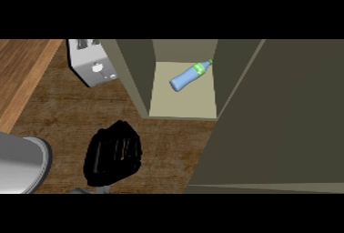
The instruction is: Pick up the bottled water, place it into the cabinet and close the cabinet
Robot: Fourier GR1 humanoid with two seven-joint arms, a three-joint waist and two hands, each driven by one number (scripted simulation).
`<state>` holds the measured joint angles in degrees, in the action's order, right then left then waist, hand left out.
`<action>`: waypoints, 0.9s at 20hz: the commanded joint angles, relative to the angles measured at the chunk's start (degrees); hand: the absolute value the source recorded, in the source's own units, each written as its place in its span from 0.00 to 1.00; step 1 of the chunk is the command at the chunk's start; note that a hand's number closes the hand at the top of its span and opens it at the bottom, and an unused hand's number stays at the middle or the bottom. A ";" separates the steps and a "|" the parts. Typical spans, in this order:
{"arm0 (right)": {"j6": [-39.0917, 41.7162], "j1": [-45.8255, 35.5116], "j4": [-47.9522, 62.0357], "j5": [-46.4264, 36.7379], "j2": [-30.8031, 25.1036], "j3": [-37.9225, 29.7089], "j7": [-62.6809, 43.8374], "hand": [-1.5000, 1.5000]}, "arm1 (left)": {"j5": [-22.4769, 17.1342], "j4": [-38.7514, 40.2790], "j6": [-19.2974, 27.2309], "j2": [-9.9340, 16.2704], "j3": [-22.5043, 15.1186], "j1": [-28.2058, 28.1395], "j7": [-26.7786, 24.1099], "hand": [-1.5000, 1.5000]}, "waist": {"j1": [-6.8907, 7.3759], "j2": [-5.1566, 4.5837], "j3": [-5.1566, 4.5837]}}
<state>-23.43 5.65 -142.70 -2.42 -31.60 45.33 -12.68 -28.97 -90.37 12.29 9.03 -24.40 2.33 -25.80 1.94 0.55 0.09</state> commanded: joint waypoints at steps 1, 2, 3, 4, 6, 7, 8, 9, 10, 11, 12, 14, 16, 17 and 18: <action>4.33 -3.12 -8.49 1.37 -0.89 4.25 -6.04 1.00 | 0.52 -8.73 -0.14 2.53 -2.35 -10.59 -1.75 1.00 | 0.16 0.05 -0.20; 4.54 -3.24 -8.02 -0.15 0.09 7.53 -6.13 1.00 | 1.27 -8.90 -0.19 3.06 -2.50 -12.51 -3.26 1.00 | -0.26 0.12 -0.23; 4.20 -5.36 -7.06 0.46 1.66 6.62 -8.37 1.00 | 0.20 -13.61 -1.46 6.32 -1.39 -14.06 -1.60 1.00 | 0.22 0.06 -0.24; 4.51 -5.20 -7.26 0.27 2.07 8.14 -8.22 1.00 | -0.76 -16.39 -0.23 7.32 0.23 -13.96 0.78 1.00 | -0.15 0.09 -0.20; 4.12 -8.43 -3.17 -0.39 6.07 9.54 -9.40 1.00 | -0.96 -18.78 -1.88 9.38 0.78 -17.68 -0.77 1.00 | 0.03 -0.04 -0.24; 4.10 -7.62 -7.69 -0.67 4.47 9.33 -11.76 1.00 | -1.54 -19.81 -2.15 9.16 0.24 -20.73 -1.79 1.00 | -0.30 0.15 -0.28; 3.52 -11.32 -3.96 0.26 7.59 7.19 -13.35 1.00 | 0.13 -22.45 -1.64 9.36 -2.05 -23.35 -2.29 1.00 | 0.41 -0.03 -0.29; 2.91 -12.56 -4.54 -2.25 8.54 8.56 -14.91 1.00 | -1.41 -22.59 -3.19 10.83 0.33 -24.05 -2.96 1.00 | 0.06 0.11 -0.37; 2.26 -12.24 -3.62 -1.99 9.65 8.29 -14.04 1.00 | -0.22 -23.83 -3.47 11.17 -0.99 -27.71 -4.92 1.00 | -0.14 0.06 -0.28; 1.73 -12.75 -2.34 -3.37 10.77 9.69 -14.68 1.00 | -2.30 -26.98 -4.08 13.24 0.94 -28.99 -3.16 1.00 | -0.16 0.15 -0.29; 2.69 -17.72 -2.13 0.35 12.52 4.11 -19.39 1.00 | -2.34 -23.23 -5.21 11.71 1.63 -27.26 -5.15 1.00 | -0.44 -0.34 -0.30; 1.54 -20.68 3.28 -2.66 16.20 5.67 -18.83 1.00 | -4.63 -28.78 -7.74 16.10 3.98 -33.41 -5.19 1.00 | 0.36 -0.11 -0.32; 1.64 -24.73 0.36 -3.68 18.43 3.85 -25.39 1.00 | -3.48 -30.26 -7.17 16.64 4.90 -35.26 -5.98 1.00 | -0.49 -0.12 -0.29; 1.64 -27.23 3.83 -3.87 21.09 3.43 -26.51 1.00 | -3.96 -31.40 -7.57 16.44 4.43 -38.46 -6.87 1.00 | -0.31 -0.17 -0.27; -0.15 -28.40 5.69 -6.35 24.18 5.02 -26.76 1.00 | -5.12 -32.63 -9.14 17.83 6.48 -39.73 -7.78 1.00 | -0.27 -0.02 -0.30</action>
<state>-21.67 -16.07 -139.10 -5.21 -15.58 48.60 -33.82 -32.41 -119.02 5.54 24.19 -20.73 -31.56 -31.67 1.79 0.48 -0.19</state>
